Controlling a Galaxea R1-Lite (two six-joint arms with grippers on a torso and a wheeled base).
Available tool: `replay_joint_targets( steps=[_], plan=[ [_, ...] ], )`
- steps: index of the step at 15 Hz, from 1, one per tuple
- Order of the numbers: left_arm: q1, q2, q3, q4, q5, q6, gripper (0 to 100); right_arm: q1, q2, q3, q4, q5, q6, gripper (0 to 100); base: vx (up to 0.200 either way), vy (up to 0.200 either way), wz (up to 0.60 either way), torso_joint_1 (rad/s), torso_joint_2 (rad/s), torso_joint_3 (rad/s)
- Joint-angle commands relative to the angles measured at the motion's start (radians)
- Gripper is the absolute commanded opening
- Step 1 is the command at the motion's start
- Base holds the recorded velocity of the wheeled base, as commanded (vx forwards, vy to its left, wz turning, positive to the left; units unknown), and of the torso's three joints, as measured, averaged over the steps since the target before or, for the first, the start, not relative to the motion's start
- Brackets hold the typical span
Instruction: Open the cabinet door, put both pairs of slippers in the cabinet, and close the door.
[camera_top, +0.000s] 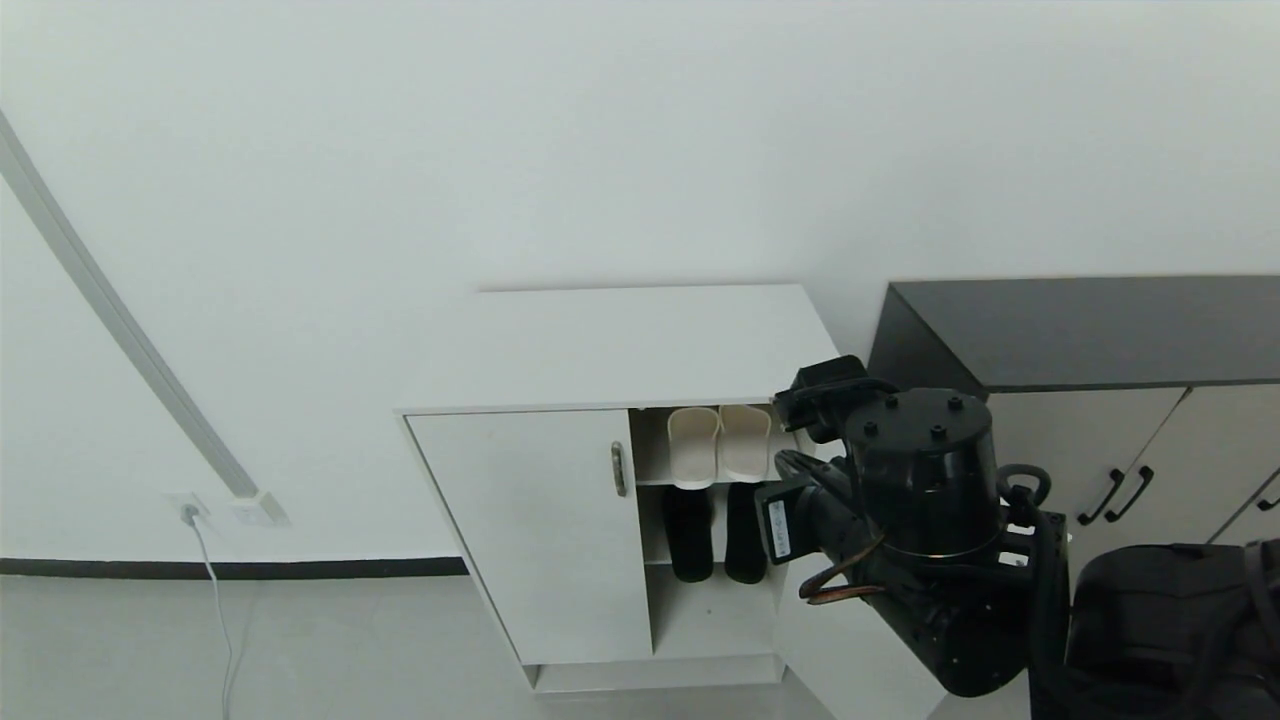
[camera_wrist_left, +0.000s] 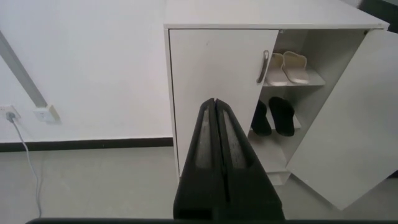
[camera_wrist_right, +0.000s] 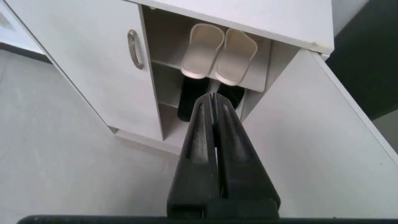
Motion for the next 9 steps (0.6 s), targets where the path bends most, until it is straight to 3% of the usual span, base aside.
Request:
replay_joint_targets(
  steps=[1, 4, 9],
  plan=[
    [0.001, 0.001, 0.000, 0.000, 0.001, -0.001, 0, 0.000, 0.001, 0.002, 0.000, 0.000, 0.001, 0, 0.000, 0.000, 0.00, 0.000, 0.00, 0.000],
    [0.001, 0.001, 0.000, 0.000, 0.001, -0.001, 0, -0.002, 0.001, 0.003, 0.000, 0.000, 0.001, 0, 0.000, 0.000, 0.00, 0.000, 0.00, 0.000],
    [0.001, 0.001, 0.000, 0.000, 0.001, -0.001, 0, -0.019, 0.001, 0.008, -0.002, 0.023, -0.001, 0, 0.000, 0.000, -0.60, 0.003, 0.00, 0.000]
  ],
)
